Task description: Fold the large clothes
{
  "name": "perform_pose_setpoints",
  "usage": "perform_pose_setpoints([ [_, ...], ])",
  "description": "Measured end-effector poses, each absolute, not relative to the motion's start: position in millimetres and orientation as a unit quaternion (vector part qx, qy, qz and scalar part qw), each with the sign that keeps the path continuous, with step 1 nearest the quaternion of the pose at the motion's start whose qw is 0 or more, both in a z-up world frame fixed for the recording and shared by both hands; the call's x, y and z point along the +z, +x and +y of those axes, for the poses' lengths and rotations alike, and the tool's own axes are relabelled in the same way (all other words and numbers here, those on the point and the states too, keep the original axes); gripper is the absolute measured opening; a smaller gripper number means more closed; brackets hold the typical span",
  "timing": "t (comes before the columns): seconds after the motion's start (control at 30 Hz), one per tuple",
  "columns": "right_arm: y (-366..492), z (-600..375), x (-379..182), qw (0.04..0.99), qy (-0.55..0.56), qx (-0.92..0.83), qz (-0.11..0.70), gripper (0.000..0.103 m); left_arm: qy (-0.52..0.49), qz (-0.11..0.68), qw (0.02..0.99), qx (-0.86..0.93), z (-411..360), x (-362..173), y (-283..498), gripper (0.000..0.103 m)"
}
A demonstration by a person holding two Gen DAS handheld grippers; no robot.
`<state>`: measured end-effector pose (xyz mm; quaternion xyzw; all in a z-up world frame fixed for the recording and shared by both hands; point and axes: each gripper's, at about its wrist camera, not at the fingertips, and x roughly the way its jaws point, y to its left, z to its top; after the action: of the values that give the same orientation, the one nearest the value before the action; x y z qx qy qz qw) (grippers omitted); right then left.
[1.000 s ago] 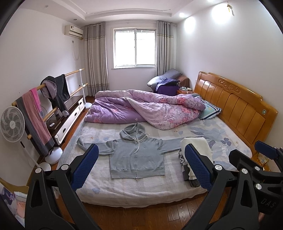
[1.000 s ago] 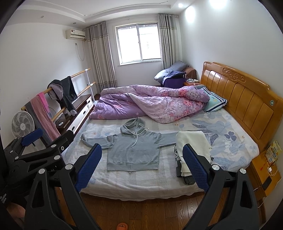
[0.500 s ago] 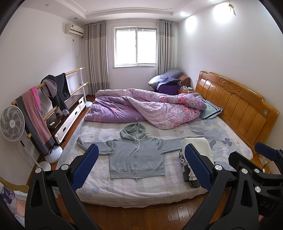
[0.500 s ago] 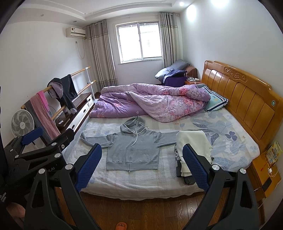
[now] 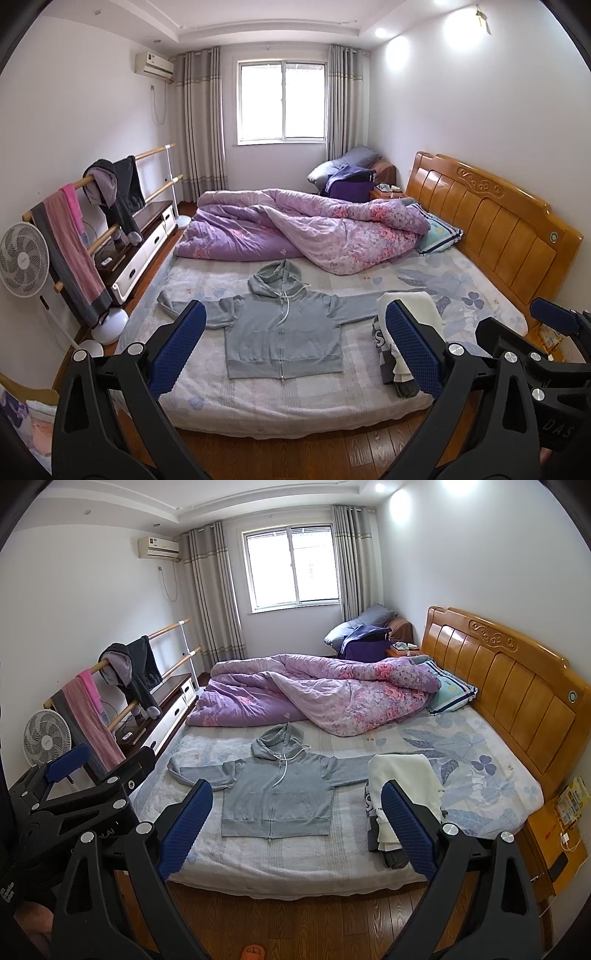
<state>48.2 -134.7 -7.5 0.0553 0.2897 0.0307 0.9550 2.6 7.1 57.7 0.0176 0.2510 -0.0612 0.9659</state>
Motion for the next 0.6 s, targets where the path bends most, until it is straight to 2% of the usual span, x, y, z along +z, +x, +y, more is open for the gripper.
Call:
perform_pose_setpoints([
  [0.6, 58, -142, -12, 0.953, 0.055, 0.03, 0.295, 0.089, 0.02, 0.257, 0.964, -0.067, 9, 56, 12, 0.098],
])
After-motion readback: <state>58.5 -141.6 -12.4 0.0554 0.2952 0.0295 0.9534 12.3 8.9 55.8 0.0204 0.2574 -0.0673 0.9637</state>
